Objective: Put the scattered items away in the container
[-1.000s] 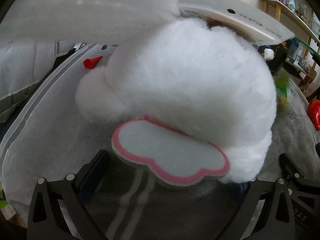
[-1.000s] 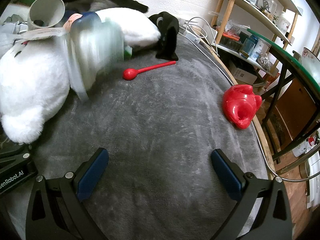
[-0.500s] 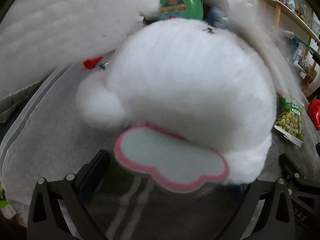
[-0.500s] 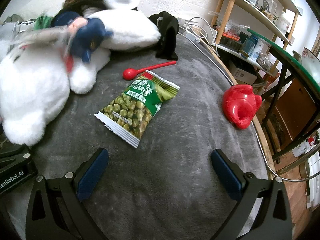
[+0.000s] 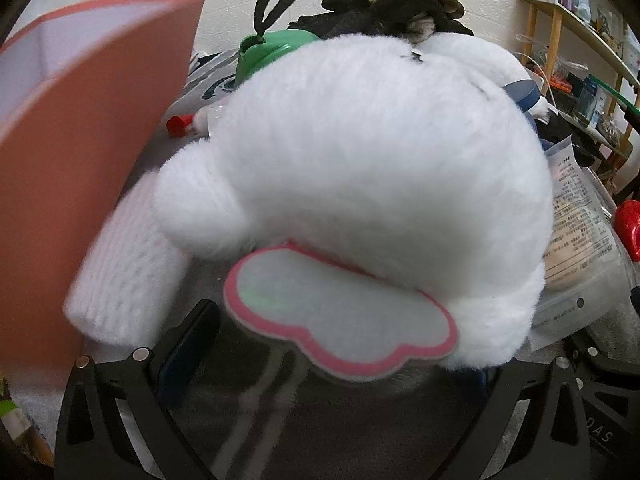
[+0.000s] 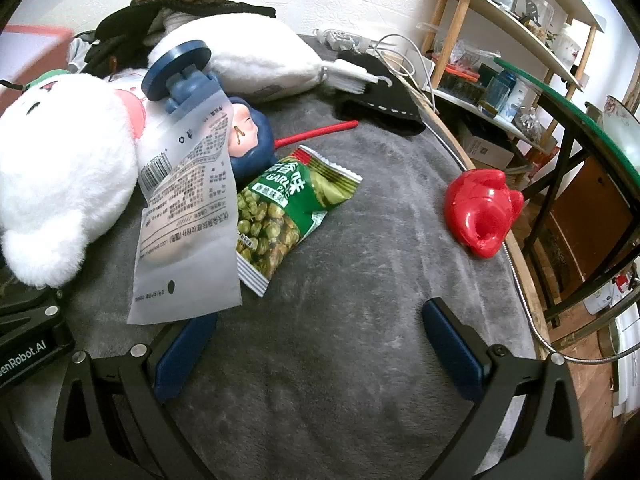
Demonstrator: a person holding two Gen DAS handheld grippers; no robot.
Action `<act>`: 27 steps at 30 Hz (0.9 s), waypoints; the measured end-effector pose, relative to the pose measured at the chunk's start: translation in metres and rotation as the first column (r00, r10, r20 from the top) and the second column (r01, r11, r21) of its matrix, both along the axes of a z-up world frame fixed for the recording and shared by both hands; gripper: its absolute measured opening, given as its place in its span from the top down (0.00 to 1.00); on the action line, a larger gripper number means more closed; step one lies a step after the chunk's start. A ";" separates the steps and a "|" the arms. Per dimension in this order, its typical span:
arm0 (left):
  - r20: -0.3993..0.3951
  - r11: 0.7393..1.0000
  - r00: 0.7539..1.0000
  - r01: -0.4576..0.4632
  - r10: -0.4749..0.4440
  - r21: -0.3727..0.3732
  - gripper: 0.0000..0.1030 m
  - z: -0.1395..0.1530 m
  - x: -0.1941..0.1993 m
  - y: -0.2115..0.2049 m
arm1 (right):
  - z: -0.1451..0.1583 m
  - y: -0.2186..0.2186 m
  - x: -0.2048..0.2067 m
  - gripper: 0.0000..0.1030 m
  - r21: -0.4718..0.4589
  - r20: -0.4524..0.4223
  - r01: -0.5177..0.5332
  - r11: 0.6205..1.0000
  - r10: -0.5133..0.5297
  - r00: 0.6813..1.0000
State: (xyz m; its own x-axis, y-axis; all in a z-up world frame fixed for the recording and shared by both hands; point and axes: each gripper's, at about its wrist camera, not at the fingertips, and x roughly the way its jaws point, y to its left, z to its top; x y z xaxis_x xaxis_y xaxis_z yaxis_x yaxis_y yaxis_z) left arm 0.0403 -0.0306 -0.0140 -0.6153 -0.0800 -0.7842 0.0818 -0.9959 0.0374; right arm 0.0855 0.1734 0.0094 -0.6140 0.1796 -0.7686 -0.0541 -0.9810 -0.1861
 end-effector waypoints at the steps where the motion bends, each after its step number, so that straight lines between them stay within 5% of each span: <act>1: 0.000 1.000 1.000 0.000 0.000 0.000 0.00 0.000 -0.001 0.000 | 0.000 0.000 0.000 0.00 -0.001 -0.001 0.000 1.000 0.000 1.000; 27: 0.001 1.000 1.000 0.000 0.000 0.001 0.00 -0.016 -0.028 0.011 | 0.000 0.001 -0.001 0.00 0.002 -0.001 0.000 1.000 0.000 1.000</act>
State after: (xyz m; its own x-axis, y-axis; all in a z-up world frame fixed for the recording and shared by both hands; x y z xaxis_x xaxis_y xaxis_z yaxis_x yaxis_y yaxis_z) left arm 0.0125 -0.0194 -0.0297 -0.6144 -0.0797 -0.7850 0.0820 -0.9959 0.0369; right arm 0.0848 0.1746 0.0096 -0.6152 0.1808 -0.7673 -0.0540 -0.9807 -0.1878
